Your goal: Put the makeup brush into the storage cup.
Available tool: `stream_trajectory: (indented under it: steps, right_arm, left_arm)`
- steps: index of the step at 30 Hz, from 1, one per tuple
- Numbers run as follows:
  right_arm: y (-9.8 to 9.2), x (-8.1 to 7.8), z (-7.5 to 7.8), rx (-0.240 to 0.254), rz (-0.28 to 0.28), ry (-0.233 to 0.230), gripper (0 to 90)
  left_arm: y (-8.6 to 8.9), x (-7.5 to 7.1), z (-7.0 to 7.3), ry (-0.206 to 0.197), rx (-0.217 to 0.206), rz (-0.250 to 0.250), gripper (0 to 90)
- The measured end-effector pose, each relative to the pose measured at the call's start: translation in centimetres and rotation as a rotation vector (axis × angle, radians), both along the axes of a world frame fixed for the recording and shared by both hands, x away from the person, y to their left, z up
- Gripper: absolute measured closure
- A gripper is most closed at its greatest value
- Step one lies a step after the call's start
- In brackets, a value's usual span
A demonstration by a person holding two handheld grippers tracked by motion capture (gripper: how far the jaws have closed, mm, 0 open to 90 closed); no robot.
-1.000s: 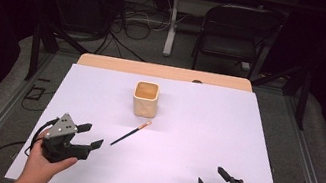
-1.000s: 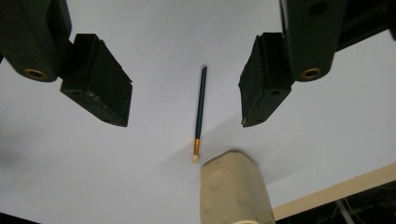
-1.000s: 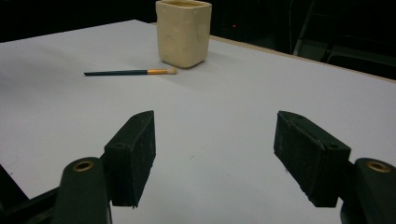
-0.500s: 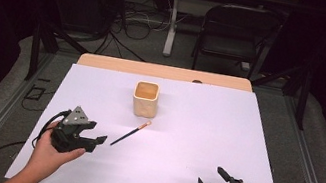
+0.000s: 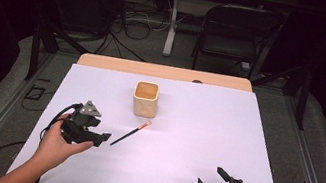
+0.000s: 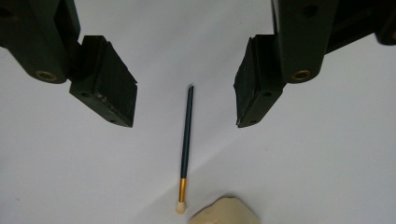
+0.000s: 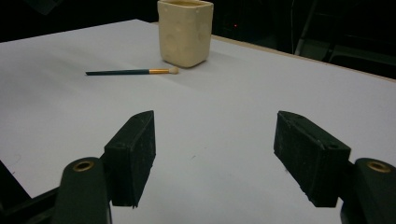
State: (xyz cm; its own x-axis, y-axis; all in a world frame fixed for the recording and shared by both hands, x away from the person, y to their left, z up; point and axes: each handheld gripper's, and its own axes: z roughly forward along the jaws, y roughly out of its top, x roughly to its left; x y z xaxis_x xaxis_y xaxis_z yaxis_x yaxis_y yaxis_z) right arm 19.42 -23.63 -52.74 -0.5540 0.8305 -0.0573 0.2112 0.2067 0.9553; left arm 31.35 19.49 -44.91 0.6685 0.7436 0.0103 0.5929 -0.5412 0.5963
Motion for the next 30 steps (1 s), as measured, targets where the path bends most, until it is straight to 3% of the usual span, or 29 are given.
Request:
stream_trajectory:
  steps: [16, 30]
  right_arm:
    - [0.0, 0.0, 0.0, 0.001, 0.004, 0.0, 29.2]
    - [0.0, 0.0, 0.0, 0.001, 0.01, 0.003, 29.2]
  left_arm:
    - [-1.5, 2.2, 0.4, 0.105, 0.081, 0.007, 41.6]
    - [-3.5, 4.4, 0.9, 0.164, 0.156, 0.01, 41.4]
